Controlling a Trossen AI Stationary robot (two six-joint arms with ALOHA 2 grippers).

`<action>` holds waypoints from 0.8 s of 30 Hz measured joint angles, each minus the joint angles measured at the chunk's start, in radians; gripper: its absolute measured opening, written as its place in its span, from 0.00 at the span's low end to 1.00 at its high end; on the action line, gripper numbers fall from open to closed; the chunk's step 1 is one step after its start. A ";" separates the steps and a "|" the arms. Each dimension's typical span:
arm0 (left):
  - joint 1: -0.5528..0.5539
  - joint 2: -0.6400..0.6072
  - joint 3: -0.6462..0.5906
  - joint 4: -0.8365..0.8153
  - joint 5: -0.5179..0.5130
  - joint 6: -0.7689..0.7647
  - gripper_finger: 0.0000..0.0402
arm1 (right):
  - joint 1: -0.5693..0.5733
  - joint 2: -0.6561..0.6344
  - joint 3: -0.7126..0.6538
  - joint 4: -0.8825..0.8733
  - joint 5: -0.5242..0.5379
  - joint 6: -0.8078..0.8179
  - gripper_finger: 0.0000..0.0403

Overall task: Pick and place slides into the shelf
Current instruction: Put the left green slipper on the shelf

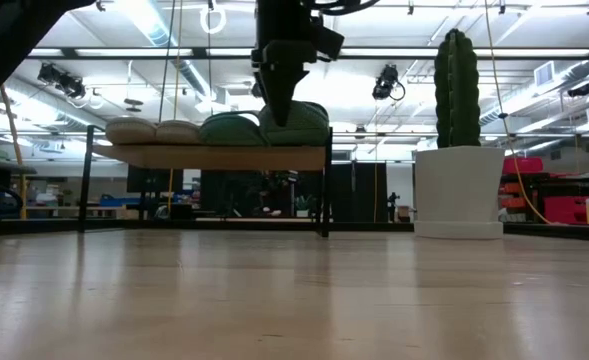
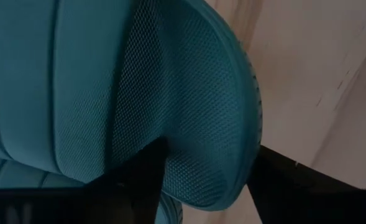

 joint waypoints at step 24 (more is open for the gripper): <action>0.013 0.001 0.000 0.031 -0.097 -0.045 0.58 | 0.000 0.000 0.000 0.000 -0.019 -0.001 0.15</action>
